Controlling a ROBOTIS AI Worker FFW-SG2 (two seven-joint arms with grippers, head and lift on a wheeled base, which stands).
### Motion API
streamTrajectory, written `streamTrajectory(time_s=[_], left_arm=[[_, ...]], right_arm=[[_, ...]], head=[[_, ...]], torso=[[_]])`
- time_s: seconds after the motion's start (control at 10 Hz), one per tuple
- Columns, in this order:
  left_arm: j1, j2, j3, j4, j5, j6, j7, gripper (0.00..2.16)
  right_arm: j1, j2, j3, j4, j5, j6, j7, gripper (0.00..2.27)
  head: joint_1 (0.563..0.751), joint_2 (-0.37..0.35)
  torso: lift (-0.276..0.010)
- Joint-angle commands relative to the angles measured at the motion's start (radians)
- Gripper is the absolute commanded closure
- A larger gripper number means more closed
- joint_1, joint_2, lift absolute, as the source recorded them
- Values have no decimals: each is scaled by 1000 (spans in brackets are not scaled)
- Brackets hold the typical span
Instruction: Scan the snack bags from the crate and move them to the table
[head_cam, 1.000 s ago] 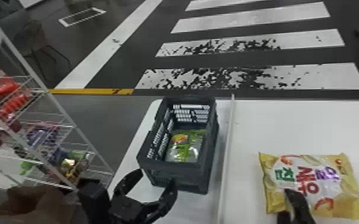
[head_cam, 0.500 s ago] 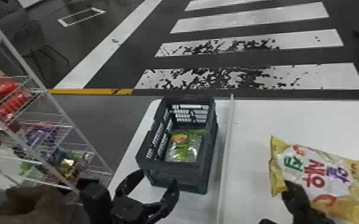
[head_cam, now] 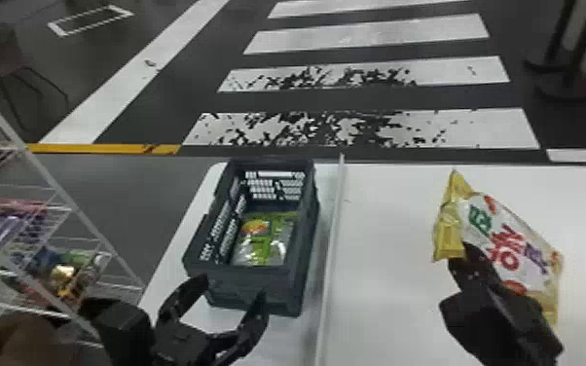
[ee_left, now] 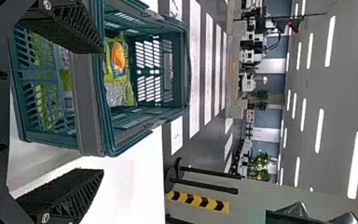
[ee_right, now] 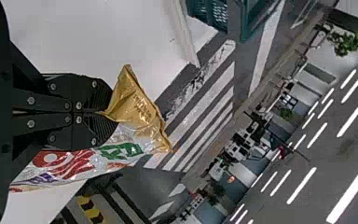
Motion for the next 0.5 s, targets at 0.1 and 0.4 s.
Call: streamTrajectory(time_s=[0.1,0.4], left_arm=[[1,6,-1,-31,-3,7,6,83],[-7,10,-14,-25,-7,7,9,83]], right_arm=[[57,44,-167,-78,-268,-39,27,2243],[100,94,-397,-150,-620,-58,44,2243]], head=[[695,227],[695,158]], torso=[[-95],[-95]])
